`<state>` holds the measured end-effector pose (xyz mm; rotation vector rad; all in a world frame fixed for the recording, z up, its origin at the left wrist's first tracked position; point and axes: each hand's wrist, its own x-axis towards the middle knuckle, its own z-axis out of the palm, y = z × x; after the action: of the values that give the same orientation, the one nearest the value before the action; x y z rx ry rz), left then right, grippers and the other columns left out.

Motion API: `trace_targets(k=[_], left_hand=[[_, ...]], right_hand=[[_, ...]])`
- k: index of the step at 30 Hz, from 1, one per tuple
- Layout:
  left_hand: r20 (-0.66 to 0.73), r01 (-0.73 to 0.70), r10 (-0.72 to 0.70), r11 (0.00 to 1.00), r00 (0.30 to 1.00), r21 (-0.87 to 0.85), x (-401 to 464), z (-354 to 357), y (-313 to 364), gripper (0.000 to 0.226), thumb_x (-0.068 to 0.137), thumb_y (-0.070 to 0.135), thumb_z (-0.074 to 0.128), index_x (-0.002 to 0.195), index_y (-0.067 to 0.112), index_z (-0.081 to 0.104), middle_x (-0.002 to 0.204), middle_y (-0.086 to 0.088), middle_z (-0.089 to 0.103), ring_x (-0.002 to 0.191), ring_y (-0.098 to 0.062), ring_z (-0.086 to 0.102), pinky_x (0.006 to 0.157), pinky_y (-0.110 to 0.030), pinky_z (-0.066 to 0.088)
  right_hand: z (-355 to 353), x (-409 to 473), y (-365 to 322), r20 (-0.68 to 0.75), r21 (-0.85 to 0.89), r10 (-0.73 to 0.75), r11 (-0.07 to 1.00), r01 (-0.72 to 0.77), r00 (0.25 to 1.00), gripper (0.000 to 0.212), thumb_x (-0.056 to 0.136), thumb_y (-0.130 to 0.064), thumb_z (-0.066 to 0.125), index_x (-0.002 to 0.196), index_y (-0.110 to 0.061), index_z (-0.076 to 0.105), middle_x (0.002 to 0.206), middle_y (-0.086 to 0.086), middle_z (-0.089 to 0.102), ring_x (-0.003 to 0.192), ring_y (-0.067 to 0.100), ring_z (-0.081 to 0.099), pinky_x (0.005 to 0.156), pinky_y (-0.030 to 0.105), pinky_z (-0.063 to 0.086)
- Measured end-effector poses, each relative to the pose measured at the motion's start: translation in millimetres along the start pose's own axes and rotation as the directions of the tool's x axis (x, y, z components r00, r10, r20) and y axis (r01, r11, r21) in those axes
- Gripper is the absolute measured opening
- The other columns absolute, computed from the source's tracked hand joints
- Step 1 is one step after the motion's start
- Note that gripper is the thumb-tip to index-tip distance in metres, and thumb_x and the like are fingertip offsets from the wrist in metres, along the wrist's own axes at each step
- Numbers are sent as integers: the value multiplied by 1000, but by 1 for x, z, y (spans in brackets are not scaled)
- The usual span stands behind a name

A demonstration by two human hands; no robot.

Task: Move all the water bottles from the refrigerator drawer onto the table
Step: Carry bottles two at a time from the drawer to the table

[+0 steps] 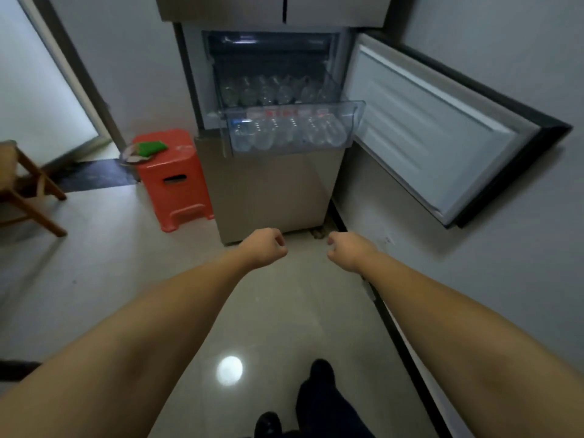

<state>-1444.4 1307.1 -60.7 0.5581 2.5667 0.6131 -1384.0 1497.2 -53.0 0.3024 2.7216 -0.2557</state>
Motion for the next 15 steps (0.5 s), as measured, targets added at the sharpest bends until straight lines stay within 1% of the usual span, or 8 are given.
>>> trace_targets(k=[4,8,12,15], left_hand=[[-24,43,-43,999,999,2,46,-25,-12,29,90,28,58,110,8,64,114,-10,66,105,-26,61,85,-30,47],[-78,40,-40,999,996,9,102,-50,-5,28,90,28,60,108,7,65,112,-11,68,105,-25,62,85,-29,46],[-128,17,-18,1000,992,-8,178,-88,21,28,90,27,60,109,8,65,114,-10,67,106,-24,61,89,-31,46],[-164,-7,0,999,987,-37,223,-115,41,28,91,25,59,112,7,64,113,-10,67,104,-23,62,90,-33,49]], right_hand=[[-17,55,-12,-17,4,-84,996,84,996,32,96,-26,43,124,-14,54,123,11,59,108,31,58,88,37,49],[-46,114,-10,-40,-40,-150,988,149,988,30,97,-28,44,123,-15,53,120,11,60,106,30,58,82,36,48],[-105,190,3,-108,-56,-214,976,209,971,35,98,-30,45,130,-17,51,126,10,58,110,30,57,86,39,49],[-144,233,9,-151,-63,-250,968,243,956,34,98,-30,46,129,-18,51,126,9,59,111,28,57,86,39,50]])
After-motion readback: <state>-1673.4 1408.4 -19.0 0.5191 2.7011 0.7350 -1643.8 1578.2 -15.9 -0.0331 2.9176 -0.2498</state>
